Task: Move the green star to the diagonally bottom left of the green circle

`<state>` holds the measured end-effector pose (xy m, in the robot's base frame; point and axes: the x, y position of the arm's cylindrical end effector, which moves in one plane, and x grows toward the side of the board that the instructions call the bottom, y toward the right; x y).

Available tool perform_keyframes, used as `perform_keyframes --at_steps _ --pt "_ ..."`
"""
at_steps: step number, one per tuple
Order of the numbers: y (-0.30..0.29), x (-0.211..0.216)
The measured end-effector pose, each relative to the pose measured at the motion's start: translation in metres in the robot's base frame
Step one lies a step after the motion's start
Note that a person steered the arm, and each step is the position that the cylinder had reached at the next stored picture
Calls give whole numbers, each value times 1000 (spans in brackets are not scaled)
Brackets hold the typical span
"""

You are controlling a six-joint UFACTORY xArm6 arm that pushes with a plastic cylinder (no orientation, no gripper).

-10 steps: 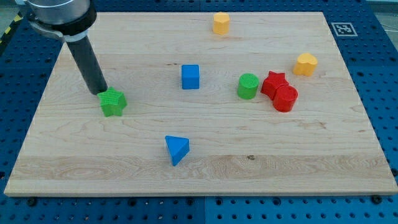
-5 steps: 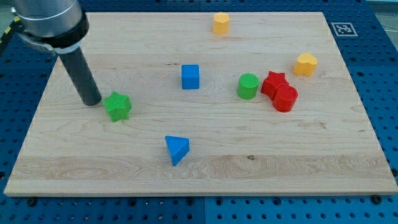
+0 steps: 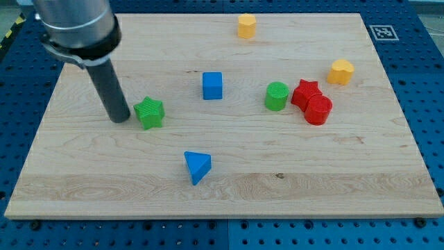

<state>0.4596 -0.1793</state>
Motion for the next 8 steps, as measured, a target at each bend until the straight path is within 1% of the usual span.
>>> perform_keyframes --at_steps 6,7,8 --pt "87 4" --pt "91 4" --pt "92 -8"
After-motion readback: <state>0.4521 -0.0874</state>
